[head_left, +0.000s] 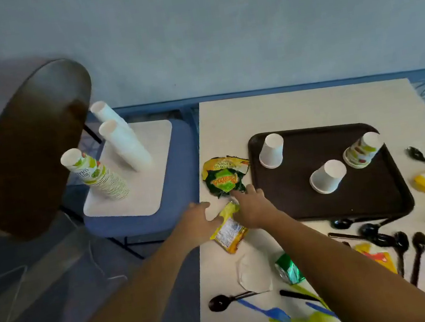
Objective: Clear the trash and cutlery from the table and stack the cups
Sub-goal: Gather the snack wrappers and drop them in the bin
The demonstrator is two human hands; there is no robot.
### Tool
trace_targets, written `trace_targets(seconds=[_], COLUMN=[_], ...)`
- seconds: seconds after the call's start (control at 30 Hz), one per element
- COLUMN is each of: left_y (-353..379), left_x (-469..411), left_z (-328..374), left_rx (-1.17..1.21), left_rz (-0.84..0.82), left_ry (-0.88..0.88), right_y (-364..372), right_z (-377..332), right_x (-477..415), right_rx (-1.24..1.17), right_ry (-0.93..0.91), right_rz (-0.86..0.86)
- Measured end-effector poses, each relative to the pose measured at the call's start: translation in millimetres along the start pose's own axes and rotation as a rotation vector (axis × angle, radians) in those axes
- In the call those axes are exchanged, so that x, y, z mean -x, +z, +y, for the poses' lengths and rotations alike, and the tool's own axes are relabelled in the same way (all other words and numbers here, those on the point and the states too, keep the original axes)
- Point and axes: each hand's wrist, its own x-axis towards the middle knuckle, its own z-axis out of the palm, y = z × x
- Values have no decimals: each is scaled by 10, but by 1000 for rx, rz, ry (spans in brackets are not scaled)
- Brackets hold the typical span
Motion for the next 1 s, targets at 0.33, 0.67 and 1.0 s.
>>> trace_targets(seconds=[0.33,0.67,1.0], left_y=[243,106,-102], left_x=[-156,-164,-182], left_z=[-231,-371,-487], left_rx=[-16,146,398], left_rz=[-73,23,34], left_ry=[60,19,-50], right_y=[103,-256,-536], right_z=[-90,-271,-210], right_x=[-35,-376,-979], right_rx=[-128,-371,82], right_ry=[-34,-9,90], right_rz=[4,242,267])
